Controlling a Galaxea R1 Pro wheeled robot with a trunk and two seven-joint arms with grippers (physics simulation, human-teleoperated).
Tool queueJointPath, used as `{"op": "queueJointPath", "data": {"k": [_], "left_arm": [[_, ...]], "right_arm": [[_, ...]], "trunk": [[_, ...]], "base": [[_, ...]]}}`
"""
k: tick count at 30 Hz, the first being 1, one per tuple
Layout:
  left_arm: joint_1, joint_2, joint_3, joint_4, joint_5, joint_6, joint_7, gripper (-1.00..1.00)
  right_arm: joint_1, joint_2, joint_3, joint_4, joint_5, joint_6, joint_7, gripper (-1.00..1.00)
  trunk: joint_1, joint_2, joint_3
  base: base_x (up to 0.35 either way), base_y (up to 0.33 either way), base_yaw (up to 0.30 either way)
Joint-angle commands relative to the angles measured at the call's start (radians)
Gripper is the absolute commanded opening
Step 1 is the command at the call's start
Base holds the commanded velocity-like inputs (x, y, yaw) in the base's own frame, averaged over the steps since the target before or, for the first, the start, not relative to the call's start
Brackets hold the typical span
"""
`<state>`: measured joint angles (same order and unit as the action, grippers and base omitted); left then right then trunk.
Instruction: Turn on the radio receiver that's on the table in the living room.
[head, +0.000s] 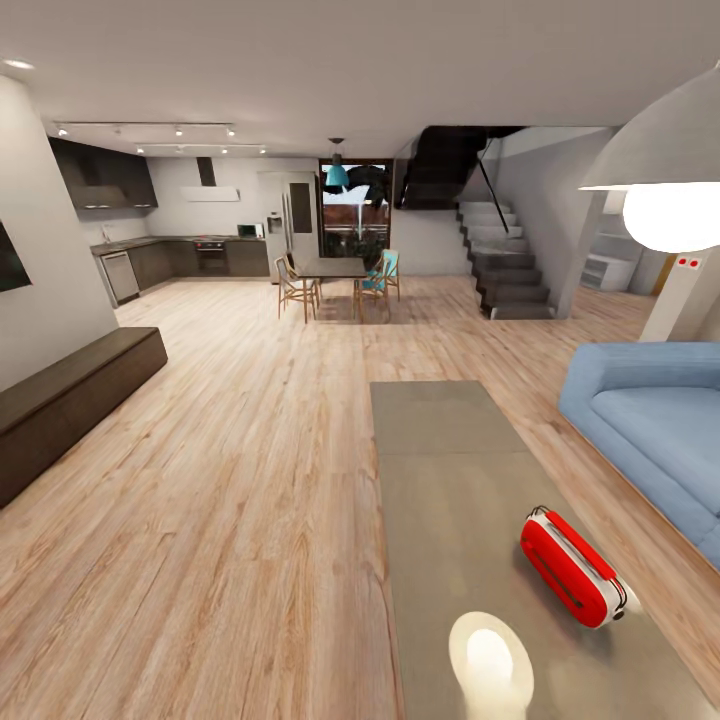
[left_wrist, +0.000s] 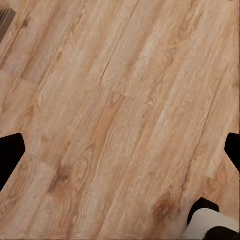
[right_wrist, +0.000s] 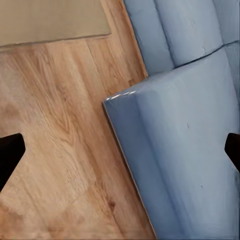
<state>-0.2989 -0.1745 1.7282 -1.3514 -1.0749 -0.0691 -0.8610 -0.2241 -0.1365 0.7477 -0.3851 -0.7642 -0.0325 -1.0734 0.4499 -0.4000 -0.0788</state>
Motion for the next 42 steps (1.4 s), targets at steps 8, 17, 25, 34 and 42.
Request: {"op": "queueJointPath", "data": {"k": [8,17,25,34,42], "left_arm": [[0.0,0.0,0.243,0.139,-0.175,-0.232,0.008,1.0],[0.0,0.0,0.417,0.238,-0.423,-0.337,0.058,1.0],[0.033,0.031,0.541,0.458,-0.666,-0.361,0.196,1.0],[0.125,0.153,0.557,0.664,-0.712,-0.358,0.203,1.0],[0.129,0.16,0.557,0.672,-0.711,-0.357,0.204,1.0]], "right_arm": [[0.093,0.008,0.013,0.151,0.013,-0.047,0.266,1.0],[0.158,0.016,0.015,0.309,0.01,-0.086,0.543,1.0],[0.205,0.017,0.013,0.448,0.006,-0.088,0.863,1.0],[0.237,0.017,0.012,0.456,0.006,-0.09,0.904,1.0],[0.238,0.017,0.01,0.456,0.005,-0.09,0.905,1.0]], "trunk": [[0.0,0.0,0.0],[0.0,0.0,0.0],[0.0,0.0,0.0],[0.0,0.0,0.0],[0.0,0.0,0.0]], "base": [[0.0,0.0,0.0],[0.0,0.0,0.0],[0.0,0.0,0.0],[0.0,0.0,0.0],[0.0,0.0,0.0]]}}
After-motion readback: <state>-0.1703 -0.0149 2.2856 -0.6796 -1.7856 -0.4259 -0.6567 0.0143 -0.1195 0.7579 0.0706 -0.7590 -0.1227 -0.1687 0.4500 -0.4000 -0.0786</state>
